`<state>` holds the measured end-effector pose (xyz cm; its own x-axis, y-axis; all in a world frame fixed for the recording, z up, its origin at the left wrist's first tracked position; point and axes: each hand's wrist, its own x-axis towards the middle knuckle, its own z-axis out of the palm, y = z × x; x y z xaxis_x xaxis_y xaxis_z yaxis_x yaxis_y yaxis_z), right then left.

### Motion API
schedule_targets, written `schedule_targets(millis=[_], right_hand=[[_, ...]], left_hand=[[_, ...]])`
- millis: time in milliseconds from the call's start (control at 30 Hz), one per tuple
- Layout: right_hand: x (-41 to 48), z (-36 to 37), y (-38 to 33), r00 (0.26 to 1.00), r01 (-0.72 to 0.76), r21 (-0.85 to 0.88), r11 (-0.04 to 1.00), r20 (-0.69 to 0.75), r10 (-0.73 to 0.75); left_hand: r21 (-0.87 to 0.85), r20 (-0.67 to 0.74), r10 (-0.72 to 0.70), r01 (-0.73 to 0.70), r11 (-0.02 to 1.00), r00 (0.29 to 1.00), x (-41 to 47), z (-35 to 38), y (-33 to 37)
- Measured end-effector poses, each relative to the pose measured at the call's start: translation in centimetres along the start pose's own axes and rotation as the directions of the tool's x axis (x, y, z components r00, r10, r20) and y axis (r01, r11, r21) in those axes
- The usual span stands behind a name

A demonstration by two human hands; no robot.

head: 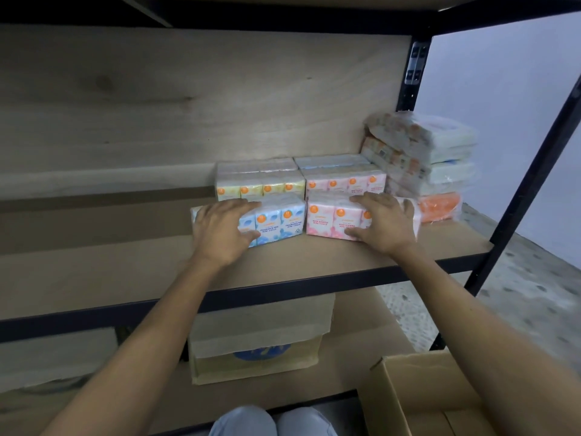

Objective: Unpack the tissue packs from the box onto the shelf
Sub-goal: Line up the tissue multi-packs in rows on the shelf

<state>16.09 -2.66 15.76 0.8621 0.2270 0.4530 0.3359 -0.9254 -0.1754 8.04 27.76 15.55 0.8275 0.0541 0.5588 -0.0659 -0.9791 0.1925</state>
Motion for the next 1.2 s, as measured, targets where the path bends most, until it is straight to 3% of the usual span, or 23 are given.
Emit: schedule_targets(millis=[167, 467, 1200], right_hand=[[1.2, 1.0, 1.5, 0.997, 0.057, 0.025, 0.998, -0.051, -0.055], [4.3, 1.9, 3.9, 0.985, 0.172, 0.066, 0.983, -0.021, -0.171], [8.7, 4.3, 6.6, 0.967, 0.252, 0.201, 0.946, -0.087, -0.239]], left_hand=[[-0.030, -0.062, 0.016, -0.018, 0.999, 0.998, 0.9, 1.1, -0.6], [-0.051, -0.063, 0.047, -0.051, 0.997, 0.997, 2.9, 2.6, -1.1], [-0.045, -0.054, 0.038, -0.040, 0.998, 0.998, 5.7, 5.1, -1.4]])
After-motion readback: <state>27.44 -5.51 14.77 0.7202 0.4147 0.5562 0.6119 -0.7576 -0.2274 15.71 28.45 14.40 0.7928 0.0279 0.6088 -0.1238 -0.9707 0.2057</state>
